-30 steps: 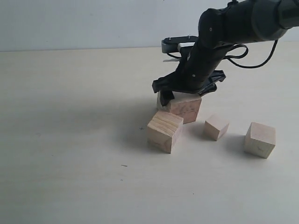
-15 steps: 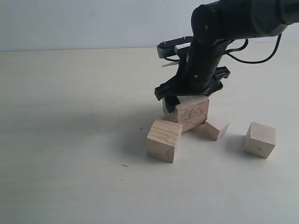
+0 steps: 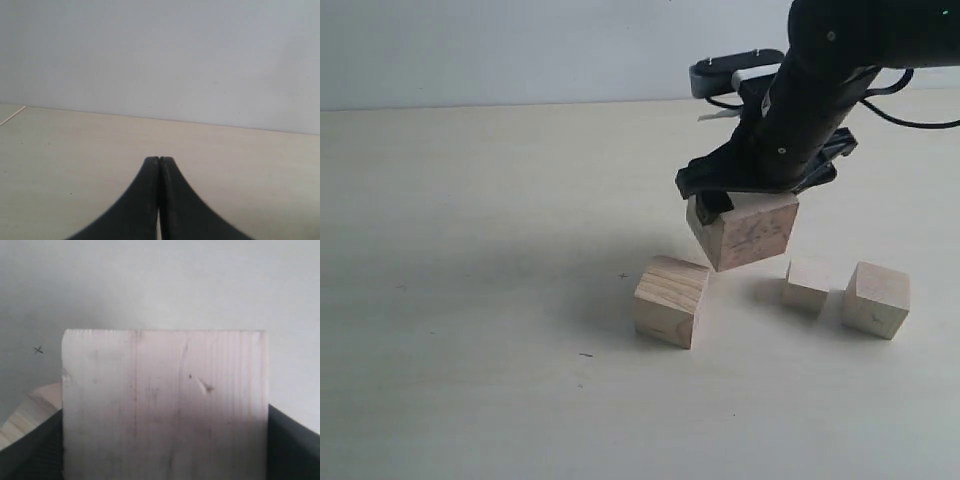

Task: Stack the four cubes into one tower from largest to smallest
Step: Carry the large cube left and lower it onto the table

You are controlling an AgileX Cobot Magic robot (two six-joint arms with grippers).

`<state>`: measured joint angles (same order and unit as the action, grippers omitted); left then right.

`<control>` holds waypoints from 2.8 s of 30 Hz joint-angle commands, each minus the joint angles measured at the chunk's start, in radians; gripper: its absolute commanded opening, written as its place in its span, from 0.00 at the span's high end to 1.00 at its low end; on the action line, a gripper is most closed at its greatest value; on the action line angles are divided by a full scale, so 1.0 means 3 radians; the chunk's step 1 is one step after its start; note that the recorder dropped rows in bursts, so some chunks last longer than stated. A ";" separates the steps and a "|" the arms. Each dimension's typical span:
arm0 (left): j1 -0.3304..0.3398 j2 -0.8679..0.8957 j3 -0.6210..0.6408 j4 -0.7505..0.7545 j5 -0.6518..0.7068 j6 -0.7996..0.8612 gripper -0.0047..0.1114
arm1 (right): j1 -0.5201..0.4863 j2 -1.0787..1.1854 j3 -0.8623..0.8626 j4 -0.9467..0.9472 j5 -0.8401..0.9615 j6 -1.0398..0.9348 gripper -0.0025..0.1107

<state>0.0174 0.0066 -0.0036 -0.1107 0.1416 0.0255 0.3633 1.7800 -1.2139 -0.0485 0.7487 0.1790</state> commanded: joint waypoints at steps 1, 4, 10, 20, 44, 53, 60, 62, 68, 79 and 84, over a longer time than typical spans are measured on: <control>-0.0022 -0.0022 0.0012 -0.0019 -0.0002 -0.0006 0.96 | -0.0007 -0.0416 0.0259 -0.0014 -0.0065 0.0030 0.84; -0.0022 -0.0022 0.0012 -0.0019 -0.0002 -0.0006 0.96 | -0.0007 -0.0738 0.0643 0.0040 -0.0136 0.0030 0.84; -0.0022 -0.0022 0.0012 -0.0019 -0.0002 -0.0006 0.96 | 0.0062 -0.1391 0.1364 0.0162 -0.0163 0.0022 0.84; -0.0022 -0.0022 0.0012 -0.0019 -0.0002 0.0002 0.96 | 0.0597 -0.1378 0.1500 0.0422 -0.0048 -0.0006 0.84; -0.0022 -0.0022 0.0012 -0.0019 -0.0002 -0.0006 0.96 | 0.0770 0.0225 0.0114 0.0247 0.0010 -0.0082 0.84; -0.0022 -0.0022 0.0012 -0.0019 -0.0002 -0.0006 0.96 | 0.0771 -0.0133 0.0747 0.0126 -0.0609 0.0773 0.84; -0.0022 -0.0022 0.0012 -0.0019 -0.0002 0.0001 0.96 | 0.0758 -0.0132 0.0763 -0.0065 -0.0616 0.1077 0.84; -0.0022 -0.0022 0.0012 -0.0019 -0.0002 0.0001 0.96 | 0.0758 -0.0132 0.0763 -0.0087 -0.0640 0.1077 0.84; -0.0022 -0.0022 0.0012 -0.0019 -0.0002 -0.0006 0.96 | 0.0758 -0.0045 0.0763 -0.0167 -0.0610 0.1128 0.84; -0.0022 -0.0022 0.0012 -0.0019 -0.0002 0.0001 0.96 | 0.0758 -0.0035 0.0763 -0.0194 -0.0848 0.0991 0.36; -0.0022 -0.0022 0.0012 -0.0019 -0.0002 0.0001 0.96 | 0.0758 -0.0035 0.0763 -0.0188 -0.0908 0.1011 0.26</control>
<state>0.0174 0.0066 -0.0036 -0.1107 0.1416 0.0255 0.5970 1.7732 -0.9824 -0.0996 0.5041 0.4827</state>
